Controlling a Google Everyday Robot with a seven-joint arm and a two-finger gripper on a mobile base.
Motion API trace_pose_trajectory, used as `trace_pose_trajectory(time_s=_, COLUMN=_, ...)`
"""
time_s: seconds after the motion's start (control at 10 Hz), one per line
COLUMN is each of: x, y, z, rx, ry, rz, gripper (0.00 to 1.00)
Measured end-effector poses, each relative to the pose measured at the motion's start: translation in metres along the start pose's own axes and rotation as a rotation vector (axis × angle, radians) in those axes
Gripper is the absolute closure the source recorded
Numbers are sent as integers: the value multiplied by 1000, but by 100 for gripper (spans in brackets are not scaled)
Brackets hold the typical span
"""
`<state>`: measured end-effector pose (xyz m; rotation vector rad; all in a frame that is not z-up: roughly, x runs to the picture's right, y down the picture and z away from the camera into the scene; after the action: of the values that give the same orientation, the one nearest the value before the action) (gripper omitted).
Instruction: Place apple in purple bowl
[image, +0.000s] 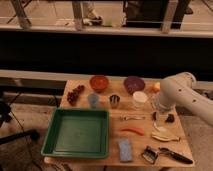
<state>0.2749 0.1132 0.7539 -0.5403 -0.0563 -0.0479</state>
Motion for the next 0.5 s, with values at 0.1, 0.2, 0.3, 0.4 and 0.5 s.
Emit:
trace_pose_trajectory(time_s=0.1, x=0, y=-7, z=1, rx=10, ry=-6, rz=-3, gripper=20)
trace_pose_trajectory(time_s=0.2, x=0, y=-16, z=2, rx=24, ry=-11, rz=-2, gripper=20)
trace_pose_trajectory(time_s=0.3, x=4, y=-24, z=1, rx=36, ry=-12, rz=3, gripper=20)
trace_pose_trajectory(time_s=0.4, x=7, y=-31, z=1, rx=46, ry=-10, rz=8, gripper=20)
trace_pose_trajectory(time_s=0.5, x=10, y=-37, z=1, rx=52, ry=-7, rz=11, gripper=20)
